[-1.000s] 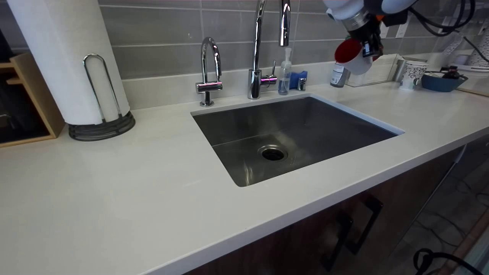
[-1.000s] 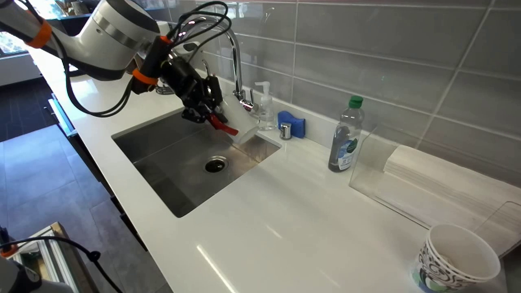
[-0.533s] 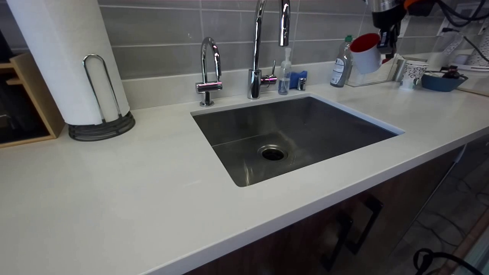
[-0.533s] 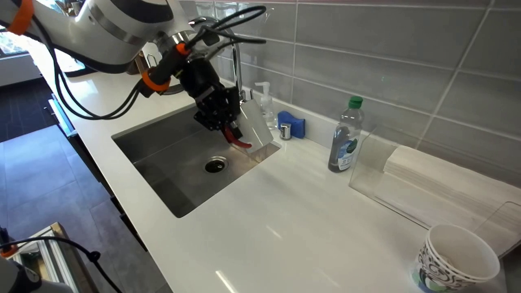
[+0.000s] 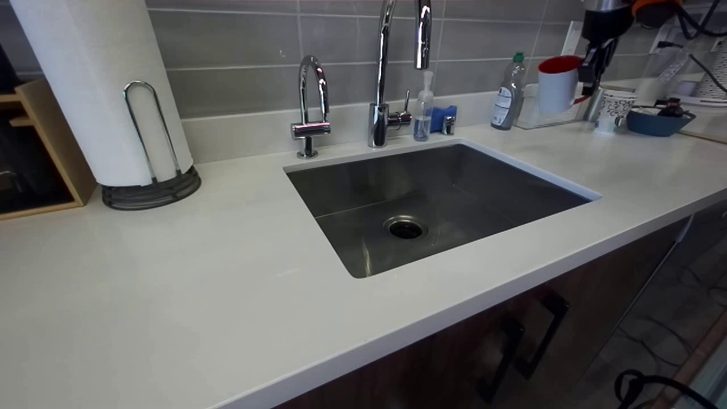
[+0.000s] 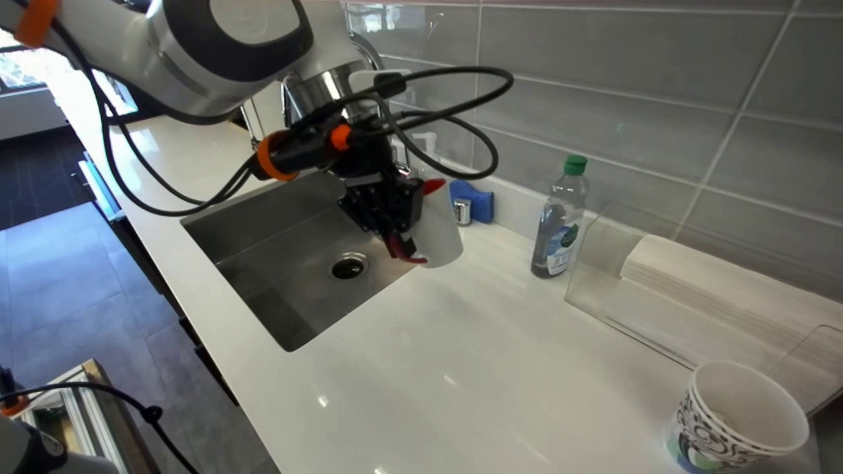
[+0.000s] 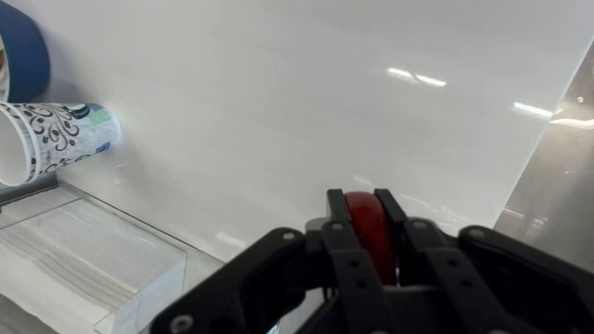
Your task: Pour the water in the mug, into the sink
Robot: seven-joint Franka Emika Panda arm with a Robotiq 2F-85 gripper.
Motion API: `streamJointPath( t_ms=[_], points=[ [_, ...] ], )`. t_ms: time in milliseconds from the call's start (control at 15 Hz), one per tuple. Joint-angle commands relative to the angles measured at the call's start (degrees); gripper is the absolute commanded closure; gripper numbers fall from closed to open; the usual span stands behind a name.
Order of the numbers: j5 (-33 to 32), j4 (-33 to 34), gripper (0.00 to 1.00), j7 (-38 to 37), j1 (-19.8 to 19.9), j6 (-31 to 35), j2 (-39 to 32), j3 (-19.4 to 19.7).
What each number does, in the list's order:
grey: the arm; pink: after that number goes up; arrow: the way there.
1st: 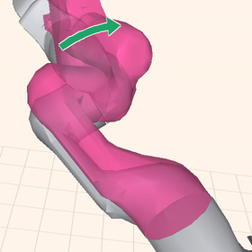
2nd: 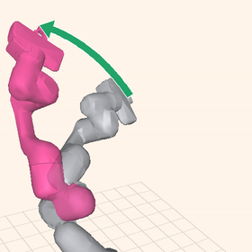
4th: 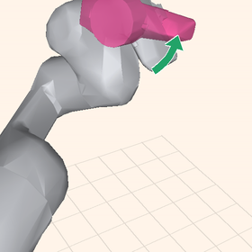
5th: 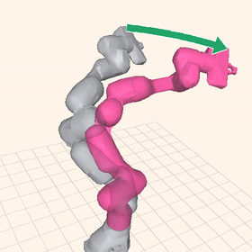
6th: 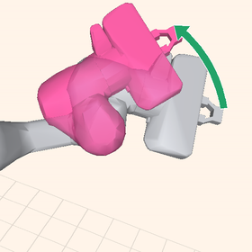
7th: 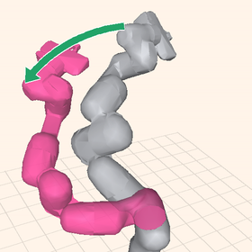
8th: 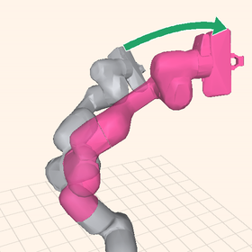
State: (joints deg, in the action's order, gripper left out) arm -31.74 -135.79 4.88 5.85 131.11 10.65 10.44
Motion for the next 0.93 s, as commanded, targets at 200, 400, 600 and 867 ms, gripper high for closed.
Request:
streamJointPath(
  t_ms=[200, 400, 600, 867],
  points=[
    [11.65, -0.17, 0.95, 11.71, 1.94, 3.92, -0.96, 2.22],
    [9.97, -0.59, 0.80, 9.77, 2.51, 2.64, -1.18, 1.30],
    [10.16, -0.58, 0.80, 9.91, 2.51, 2.64, -1.36, 1.30],
    [14.74, 1.78, 0.95, 12.19, 2.22, 1.68, -4.16, 2.14]
  ],
)
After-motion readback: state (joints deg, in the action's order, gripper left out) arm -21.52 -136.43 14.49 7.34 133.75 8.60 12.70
